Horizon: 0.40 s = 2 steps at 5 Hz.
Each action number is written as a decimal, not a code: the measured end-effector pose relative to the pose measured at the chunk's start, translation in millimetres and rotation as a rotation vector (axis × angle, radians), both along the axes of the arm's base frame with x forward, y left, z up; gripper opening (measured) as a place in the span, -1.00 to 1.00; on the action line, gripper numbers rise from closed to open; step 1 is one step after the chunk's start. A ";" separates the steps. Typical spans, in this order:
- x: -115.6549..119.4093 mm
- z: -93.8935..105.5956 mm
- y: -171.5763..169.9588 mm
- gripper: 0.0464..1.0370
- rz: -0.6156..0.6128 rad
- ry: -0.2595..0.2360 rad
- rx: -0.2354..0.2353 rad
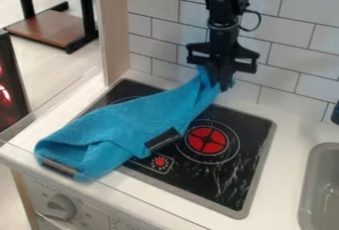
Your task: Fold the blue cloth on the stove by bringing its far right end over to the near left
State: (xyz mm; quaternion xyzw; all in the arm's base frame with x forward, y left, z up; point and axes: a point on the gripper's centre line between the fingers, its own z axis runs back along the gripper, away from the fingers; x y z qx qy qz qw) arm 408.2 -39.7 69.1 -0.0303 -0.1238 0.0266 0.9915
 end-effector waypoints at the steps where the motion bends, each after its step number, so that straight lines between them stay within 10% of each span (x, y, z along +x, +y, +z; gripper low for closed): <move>1: -20.9 27.5 12.0 -0.99 0.041 -0.075 0.001; 2: -46.9 46.9 21.9 -0.99 0.099 -0.138 -0.009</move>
